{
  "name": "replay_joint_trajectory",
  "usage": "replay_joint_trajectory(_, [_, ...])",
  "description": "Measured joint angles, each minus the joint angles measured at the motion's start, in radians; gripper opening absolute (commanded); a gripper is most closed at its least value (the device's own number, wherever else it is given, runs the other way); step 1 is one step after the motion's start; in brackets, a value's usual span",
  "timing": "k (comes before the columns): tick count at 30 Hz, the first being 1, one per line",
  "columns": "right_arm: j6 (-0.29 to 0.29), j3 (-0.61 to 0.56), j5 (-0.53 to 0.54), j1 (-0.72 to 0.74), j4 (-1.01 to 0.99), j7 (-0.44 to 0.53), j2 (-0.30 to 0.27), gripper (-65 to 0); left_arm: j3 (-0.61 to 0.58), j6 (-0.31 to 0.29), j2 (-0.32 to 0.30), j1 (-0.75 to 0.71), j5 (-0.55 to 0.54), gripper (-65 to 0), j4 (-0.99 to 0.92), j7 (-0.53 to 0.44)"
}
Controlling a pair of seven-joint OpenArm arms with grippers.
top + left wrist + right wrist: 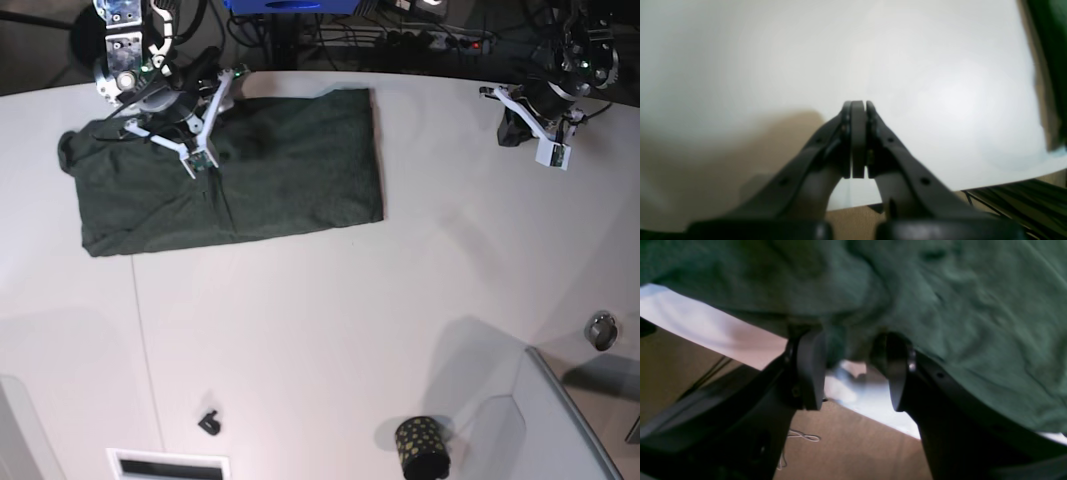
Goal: Layout the t-shirt on the table in an organized manner, then fold the t-shirt properly
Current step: 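Grasp the green shirt end with the right gripper and tug it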
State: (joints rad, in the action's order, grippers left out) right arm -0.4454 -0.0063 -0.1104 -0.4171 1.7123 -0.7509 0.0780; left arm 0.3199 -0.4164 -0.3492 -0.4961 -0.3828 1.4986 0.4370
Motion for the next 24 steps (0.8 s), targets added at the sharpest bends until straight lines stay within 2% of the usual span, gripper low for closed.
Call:
replay_joint_trajectory(3, [-0.003, 0.000, -0.002, 0.014, -0.035, 0.001, -0.002, -38.6, 0.000, 0.000, 0.000, 0.000, 0.001, -65.0, 0.000, 0.000])
replay_joint_trajectory(8, [0.000, 0.000, 0.000, 0.010, -0.036, -0.001, -0.005, -51.5, 0.000, 0.000, 0.000, 0.000, 0.000, -65.0, 0.000, 0.000])
replay_joint_trajectory(13, [0.000, 0.000, -0.001, 0.009, -0.034, -0.002, -0.006, -57.8, 0.000, 0.000, 0.000, 0.000, 0.000, -65.0, 0.000, 0.000])
replay_joint_trajectory(16, [0.000, 0.000, -0.001, 0.008, -0.029, -0.004, -0.007, -63.9, 0.000, 0.000, 0.000, 0.000, 0.000, -65.0, 0.000, 0.000])
replay_joint_trajectory(24, [0.000, 0.000, -0.001, 0.015, 0.057, -0.010, -0.009, -64.1, 0.000, 0.000, 0.000, 0.000, 0.000, -65.0, 0.000, 0.000])
